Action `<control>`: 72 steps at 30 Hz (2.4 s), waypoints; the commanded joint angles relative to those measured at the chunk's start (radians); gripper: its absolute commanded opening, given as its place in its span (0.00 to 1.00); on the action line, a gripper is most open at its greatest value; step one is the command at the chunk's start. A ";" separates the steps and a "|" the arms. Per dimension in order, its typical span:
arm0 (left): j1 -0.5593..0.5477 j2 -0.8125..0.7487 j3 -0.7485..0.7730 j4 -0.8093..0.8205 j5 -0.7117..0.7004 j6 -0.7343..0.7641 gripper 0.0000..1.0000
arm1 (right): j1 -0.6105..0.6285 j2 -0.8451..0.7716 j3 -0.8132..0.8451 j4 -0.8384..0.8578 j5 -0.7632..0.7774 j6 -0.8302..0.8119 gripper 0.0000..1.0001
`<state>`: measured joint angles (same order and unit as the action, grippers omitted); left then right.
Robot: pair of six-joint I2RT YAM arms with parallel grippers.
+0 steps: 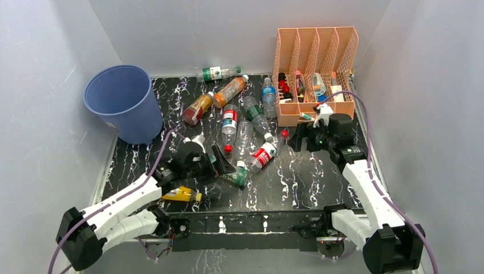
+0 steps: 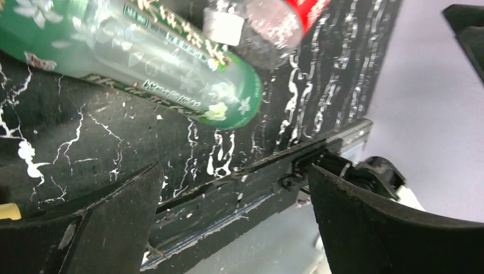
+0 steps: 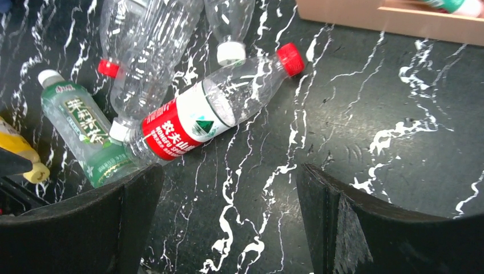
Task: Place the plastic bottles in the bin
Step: Pick up the plastic bottle at the center of the board.
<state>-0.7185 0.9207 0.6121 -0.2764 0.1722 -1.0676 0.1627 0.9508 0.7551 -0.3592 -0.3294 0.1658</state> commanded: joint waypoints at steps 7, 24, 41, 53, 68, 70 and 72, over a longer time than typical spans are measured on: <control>-0.174 0.244 0.029 0.015 -0.244 -0.234 0.98 | 0.176 0.086 -0.003 0.031 0.110 0.004 0.98; -0.138 0.323 0.127 -0.024 -0.422 -0.322 0.98 | 0.182 0.052 -0.053 0.034 0.127 0.004 0.98; -0.028 0.416 0.090 0.012 -0.327 -0.258 0.84 | 0.182 0.059 -0.076 0.057 0.117 0.371 0.98; -0.020 0.424 0.136 -0.036 -0.351 -0.181 0.35 | 0.182 0.062 -0.097 0.075 0.110 0.371 0.98; 0.010 0.258 0.623 -0.465 -0.546 0.129 0.33 | 0.183 0.080 -0.099 0.090 0.095 0.359 0.98; 0.051 0.271 0.723 -0.510 -0.547 0.186 0.33 | 0.184 0.080 -0.095 0.088 0.094 0.395 0.98; 0.103 0.297 0.812 -0.545 -0.546 0.237 0.34 | 0.184 0.080 -0.093 0.088 0.091 0.397 0.98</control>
<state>-0.6960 1.2064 1.2701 -0.6788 -0.3157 -0.9771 0.3420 1.0317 0.6559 -0.3107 -0.2211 0.5159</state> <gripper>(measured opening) 0.414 0.981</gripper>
